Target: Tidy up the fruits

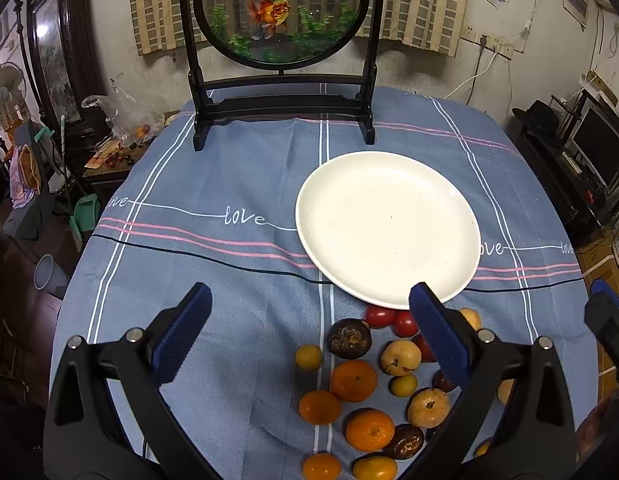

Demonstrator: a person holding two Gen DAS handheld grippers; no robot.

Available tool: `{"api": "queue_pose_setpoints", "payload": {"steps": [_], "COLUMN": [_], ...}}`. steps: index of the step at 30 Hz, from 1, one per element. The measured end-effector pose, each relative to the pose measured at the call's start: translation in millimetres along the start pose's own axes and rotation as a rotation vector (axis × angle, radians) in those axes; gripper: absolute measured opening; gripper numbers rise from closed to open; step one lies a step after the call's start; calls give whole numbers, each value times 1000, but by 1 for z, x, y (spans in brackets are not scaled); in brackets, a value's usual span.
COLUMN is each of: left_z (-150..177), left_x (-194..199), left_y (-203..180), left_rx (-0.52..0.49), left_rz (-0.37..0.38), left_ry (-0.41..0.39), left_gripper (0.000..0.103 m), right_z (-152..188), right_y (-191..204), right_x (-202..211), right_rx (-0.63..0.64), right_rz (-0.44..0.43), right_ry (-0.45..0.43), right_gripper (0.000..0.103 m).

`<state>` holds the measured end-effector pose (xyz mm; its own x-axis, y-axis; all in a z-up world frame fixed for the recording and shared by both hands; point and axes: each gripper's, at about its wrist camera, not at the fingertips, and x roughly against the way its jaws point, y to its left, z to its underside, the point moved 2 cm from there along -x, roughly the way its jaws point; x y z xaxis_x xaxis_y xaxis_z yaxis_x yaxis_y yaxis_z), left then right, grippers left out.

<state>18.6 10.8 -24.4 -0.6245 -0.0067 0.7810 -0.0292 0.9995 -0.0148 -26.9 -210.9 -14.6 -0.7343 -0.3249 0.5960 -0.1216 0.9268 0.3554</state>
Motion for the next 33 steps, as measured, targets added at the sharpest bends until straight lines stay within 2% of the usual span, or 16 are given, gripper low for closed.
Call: {"api": "queue_pose_setpoints", "payload": {"steps": [8, 16, 21, 33], "left_z": [3, 2, 4, 8], "left_x": [4, 13, 9, 6], "left_y": [0, 4, 1, -4], "left_rx": [1, 20, 14, -10], "left_rz": [9, -36, -21, 11], "left_ry": [-13, -67, -47, -21], "left_gripper": [100, 100, 100, 100], "right_z": [5, 5, 10, 16], "right_y": [4, 18, 24, 24], "right_x": [-6, -1, 1, 0], "right_rx": [49, 111, 163, 161], "right_rz": [-3, -23, -10, 11], "right_ry": [51, 42, 46, 67], "right_gripper": [102, 102, 102, 102]}}
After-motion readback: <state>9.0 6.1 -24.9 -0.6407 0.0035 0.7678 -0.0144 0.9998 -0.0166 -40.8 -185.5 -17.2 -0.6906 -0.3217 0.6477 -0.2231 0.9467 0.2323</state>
